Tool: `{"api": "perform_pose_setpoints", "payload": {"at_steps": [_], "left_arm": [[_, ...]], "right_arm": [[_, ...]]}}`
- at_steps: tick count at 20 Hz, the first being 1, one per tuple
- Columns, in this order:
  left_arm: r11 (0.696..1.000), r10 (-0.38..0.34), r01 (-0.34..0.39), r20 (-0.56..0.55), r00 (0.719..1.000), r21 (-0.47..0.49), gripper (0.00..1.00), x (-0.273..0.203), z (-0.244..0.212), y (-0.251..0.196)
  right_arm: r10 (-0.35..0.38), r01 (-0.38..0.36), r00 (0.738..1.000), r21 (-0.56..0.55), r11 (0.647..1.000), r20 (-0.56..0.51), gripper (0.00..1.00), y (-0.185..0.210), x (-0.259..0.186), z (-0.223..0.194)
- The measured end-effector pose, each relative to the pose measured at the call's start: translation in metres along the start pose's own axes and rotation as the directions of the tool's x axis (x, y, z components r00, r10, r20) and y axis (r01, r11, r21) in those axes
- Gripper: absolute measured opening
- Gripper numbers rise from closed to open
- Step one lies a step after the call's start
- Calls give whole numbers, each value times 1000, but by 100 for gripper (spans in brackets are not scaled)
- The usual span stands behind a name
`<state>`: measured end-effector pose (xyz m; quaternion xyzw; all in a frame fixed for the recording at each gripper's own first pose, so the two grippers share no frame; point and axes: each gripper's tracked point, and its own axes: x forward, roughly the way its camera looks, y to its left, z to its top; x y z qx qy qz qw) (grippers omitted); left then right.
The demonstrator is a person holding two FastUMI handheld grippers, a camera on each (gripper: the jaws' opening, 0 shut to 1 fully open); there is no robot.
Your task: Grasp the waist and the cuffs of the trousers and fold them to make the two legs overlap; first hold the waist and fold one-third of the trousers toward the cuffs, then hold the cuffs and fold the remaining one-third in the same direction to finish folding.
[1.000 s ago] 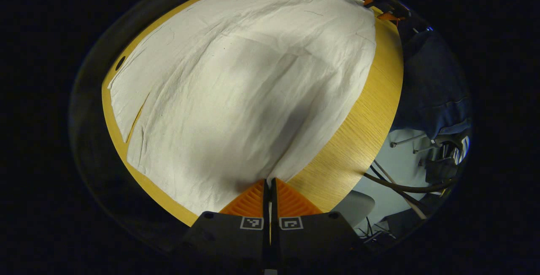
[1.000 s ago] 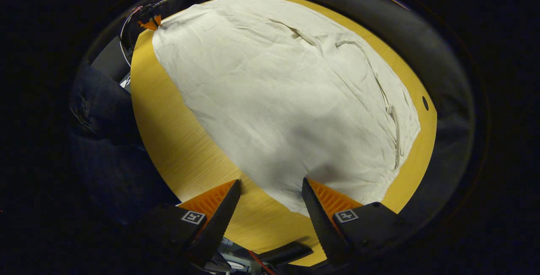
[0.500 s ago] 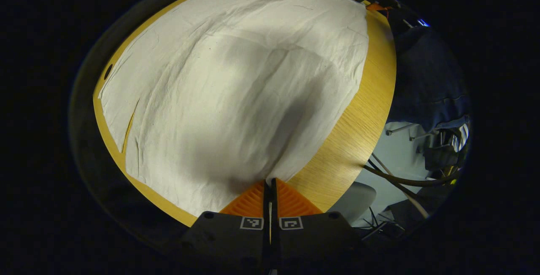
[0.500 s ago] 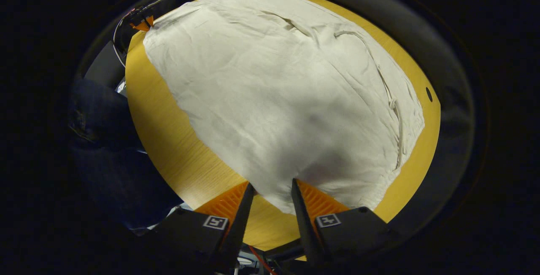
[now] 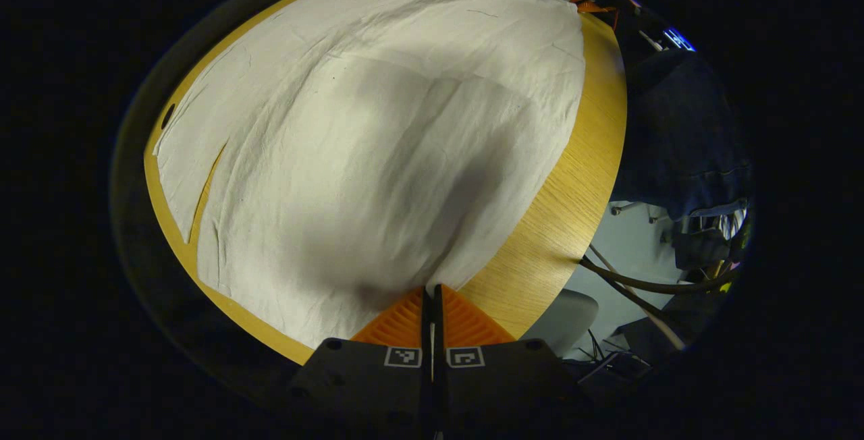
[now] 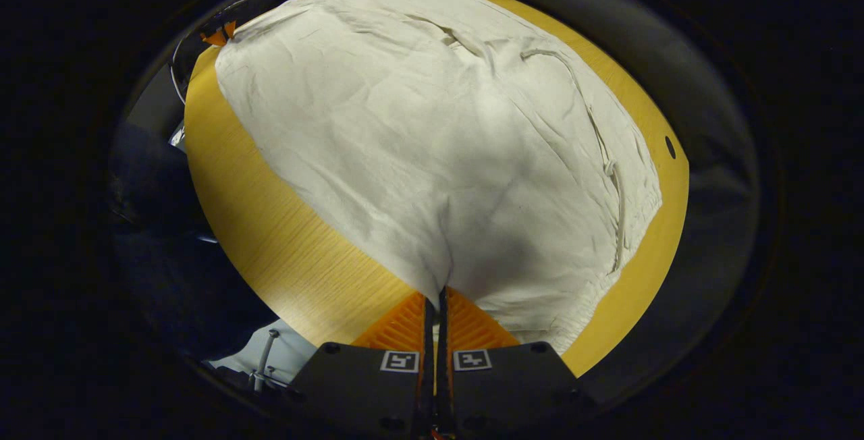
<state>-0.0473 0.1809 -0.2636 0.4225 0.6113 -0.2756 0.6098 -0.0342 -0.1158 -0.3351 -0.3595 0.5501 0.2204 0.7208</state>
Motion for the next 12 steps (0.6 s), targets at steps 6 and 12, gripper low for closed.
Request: {"api": "perform_pose_setpoints", "payload": {"at_steps": [6,12], "left_arm": [[993,82,-76,-63,995,84,0,-6,-5,18],[978,190,-188,-9,982,91,0,-69,14,73]], "right_arm": [[-119,104,989,158,982,90,4,-10,-26,21],[-256,175,946,351,920,200,4,-46,-63,64]]}}
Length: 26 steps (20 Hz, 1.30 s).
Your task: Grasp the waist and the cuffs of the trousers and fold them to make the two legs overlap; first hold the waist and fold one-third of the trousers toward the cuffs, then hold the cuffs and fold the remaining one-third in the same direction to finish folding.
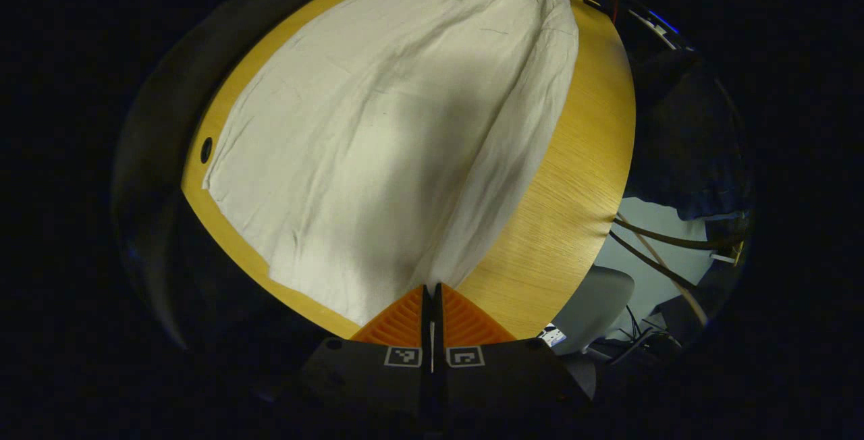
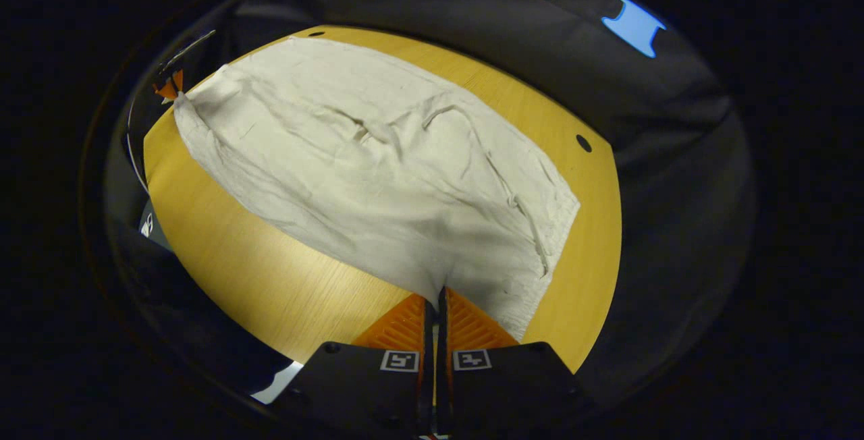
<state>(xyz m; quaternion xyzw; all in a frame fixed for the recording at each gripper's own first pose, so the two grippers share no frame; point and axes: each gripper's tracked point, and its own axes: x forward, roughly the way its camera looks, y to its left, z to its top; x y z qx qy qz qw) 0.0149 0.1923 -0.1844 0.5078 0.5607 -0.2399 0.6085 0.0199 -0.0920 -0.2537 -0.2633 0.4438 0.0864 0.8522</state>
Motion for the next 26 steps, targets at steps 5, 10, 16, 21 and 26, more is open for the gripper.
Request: {"api": "perform_pose_setpoints", "payload": {"at_steps": [5,10,16,21,26], "left_arm": [[988,155,-155,3,988,-10,0,-35,40,78],[919,386,-381,33,922,-100,0,-52,107,172],[832,533,-508,66,844,-222,0,-21,205,270],[773,579,-527,53,813,-354,0,58,234,312],[668,673,-529,121,730,-523,0,82,256,332]], "right_arm": [[-87,63,990,199,978,113,4,-32,1,64],[-218,96,945,432,897,243,0,-72,17,137],[-241,25,916,554,832,320,4,-104,72,190],[-156,-73,924,562,824,349,4,-102,146,203],[-107,-128,926,566,815,363,25,-102,179,205]]}}
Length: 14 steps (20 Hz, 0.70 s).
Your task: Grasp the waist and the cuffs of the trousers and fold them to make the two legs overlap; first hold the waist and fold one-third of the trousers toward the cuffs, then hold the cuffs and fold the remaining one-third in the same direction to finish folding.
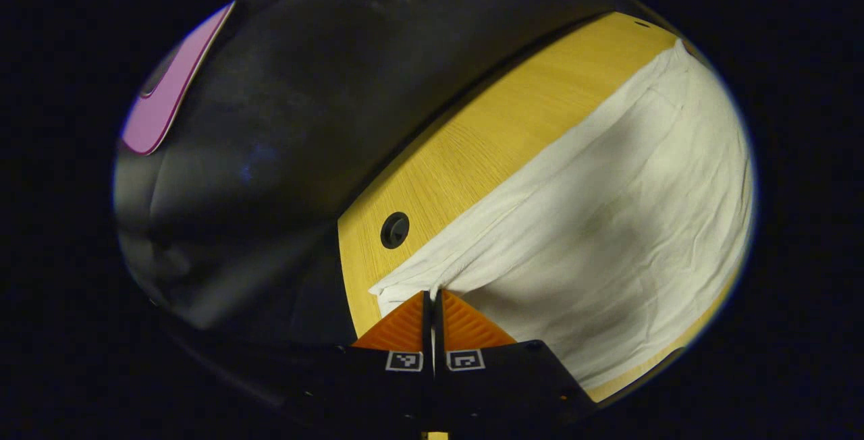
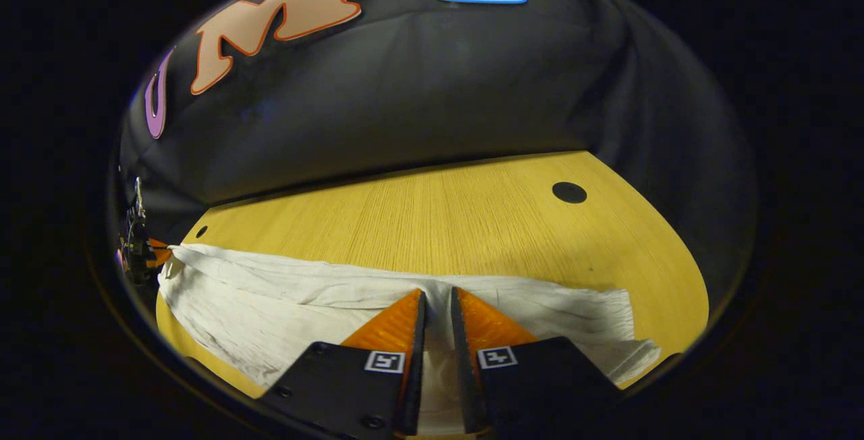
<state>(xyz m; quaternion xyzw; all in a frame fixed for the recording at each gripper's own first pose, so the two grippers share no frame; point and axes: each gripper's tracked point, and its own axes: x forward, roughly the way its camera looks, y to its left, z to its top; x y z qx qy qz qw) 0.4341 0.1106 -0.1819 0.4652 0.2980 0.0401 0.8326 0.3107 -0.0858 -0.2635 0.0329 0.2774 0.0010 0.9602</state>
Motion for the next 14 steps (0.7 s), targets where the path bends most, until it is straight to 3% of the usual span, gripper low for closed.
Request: {"api": "perform_pose_setpoints", "payload": {"at_steps": [1,3,4,7,10,12,14], "left_arm": [[999,18,-18,22,1000,-32,0,2,1,0],[994,11,-4,59,998,-113,1,-1,5,-11],[987,2,12,87,996,-161,8,-3,10,-17],[938,-8,83,219,976,-335,100,-25,43,-36],[846,-84,256,356,931,-468,96,-59,82,-65],[798,-106,310,385,917,-517,96,-72,80,-59],[774,-102,336,418,903,-536,97,-73,97,-66]], "right_arm": [[13,-13,1000,-1,1000,15,35,1,-3,4],[0,2,997,-25,1000,71,77,-2,-17,19],[-7,11,994,-38,999,113,98,-3,-28,32],[-45,59,975,-62,996,217,96,-18,-72,66],[-96,105,968,-28,994,233,96,-50,-114,73],[-157,165,963,-19,986,218,93,-89,-132,63],[-212,213,961,13,977,176,93,-123,-145,44]]}}
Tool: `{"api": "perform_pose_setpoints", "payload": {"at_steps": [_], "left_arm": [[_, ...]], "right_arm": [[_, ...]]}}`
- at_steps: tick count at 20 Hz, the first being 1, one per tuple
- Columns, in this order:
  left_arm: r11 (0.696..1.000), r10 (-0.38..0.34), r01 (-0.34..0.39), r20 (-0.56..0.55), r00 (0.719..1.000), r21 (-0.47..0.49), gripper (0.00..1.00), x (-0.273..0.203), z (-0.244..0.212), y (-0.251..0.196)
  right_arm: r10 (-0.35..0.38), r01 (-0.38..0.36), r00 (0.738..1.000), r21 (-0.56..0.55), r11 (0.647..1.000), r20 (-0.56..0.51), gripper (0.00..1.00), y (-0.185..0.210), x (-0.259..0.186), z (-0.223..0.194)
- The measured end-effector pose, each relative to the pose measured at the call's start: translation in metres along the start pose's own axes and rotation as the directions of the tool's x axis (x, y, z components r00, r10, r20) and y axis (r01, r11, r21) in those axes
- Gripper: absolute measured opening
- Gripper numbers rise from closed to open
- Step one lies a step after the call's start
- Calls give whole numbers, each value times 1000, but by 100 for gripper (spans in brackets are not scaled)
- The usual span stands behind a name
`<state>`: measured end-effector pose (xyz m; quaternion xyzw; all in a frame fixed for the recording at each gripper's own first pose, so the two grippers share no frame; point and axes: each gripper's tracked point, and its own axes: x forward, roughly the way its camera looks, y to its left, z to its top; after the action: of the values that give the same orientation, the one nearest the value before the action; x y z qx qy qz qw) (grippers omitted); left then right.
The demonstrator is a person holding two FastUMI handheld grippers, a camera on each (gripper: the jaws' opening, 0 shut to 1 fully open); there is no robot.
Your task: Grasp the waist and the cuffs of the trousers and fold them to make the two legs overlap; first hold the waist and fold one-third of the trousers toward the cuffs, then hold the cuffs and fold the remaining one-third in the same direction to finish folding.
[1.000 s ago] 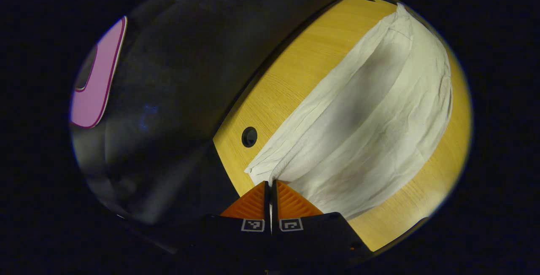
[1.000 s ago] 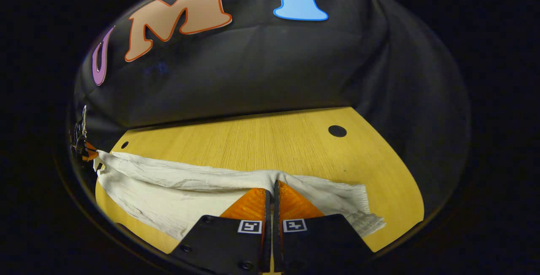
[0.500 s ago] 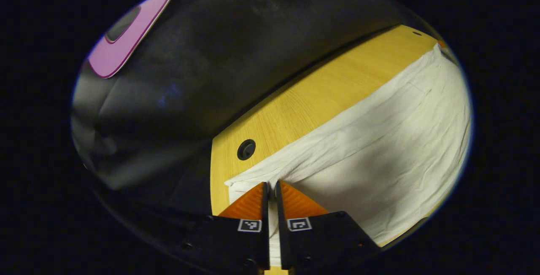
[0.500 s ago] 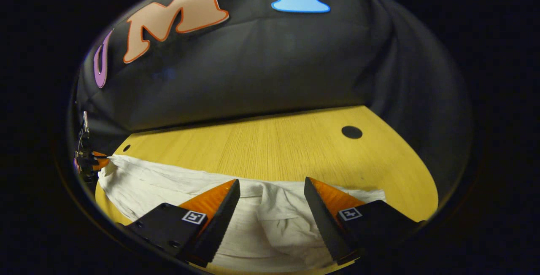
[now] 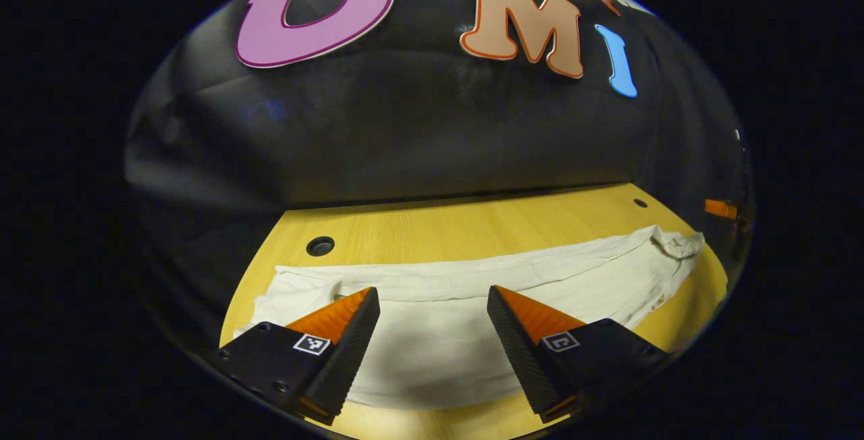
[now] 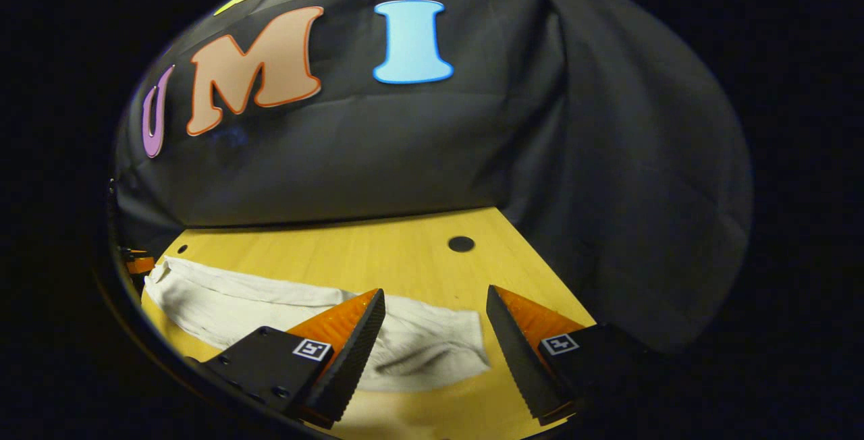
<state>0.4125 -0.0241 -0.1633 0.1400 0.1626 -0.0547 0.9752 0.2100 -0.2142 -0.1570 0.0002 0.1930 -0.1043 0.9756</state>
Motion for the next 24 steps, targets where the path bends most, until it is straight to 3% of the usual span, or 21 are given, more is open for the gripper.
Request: {"api": "perform_pose_setpoints", "payload": {"at_steps": [1,5,9,12,16,17,19,23,24], "left_arm": [[1000,-8,8,12,1000,-6,97,-2,4,-2],[999,-34,34,45,998,-15,96,-5,11,-7],[998,-62,64,74,995,-21,93,-3,5,-3],[997,-77,79,91,993,-25,94,1,0,-1],[995,-98,99,84,992,-15,95,-7,9,-11],[995,-99,100,82,992,-14,95,-7,10,-12],[994,-103,104,82,991,-13,95,-8,14,-15],[995,-103,103,92,990,10,95,-5,20,-30],[995,-104,103,92,990,12,95,-3,20,-31]], "right_arm": [[-15,15,1000,15,1000,-19,97,-13,-6,-9],[-17,26,991,67,997,-132,92,-33,-12,-58],[37,-7,975,138,990,-219,97,-25,4,-95],[69,-18,967,205,979,-246,92,-18,23,-106],[86,-31,959,202,979,-271,88,-10,36,-119],[83,-30,957,191,981,-277,93,-9,41,-123],[78,-35,961,164,986,-265,82,-9,45,-124],[61,-16,960,163,986,-275,72,-13,46,-129],[68,-19,962,182,983,-265,61,-10,49,-125]]}}
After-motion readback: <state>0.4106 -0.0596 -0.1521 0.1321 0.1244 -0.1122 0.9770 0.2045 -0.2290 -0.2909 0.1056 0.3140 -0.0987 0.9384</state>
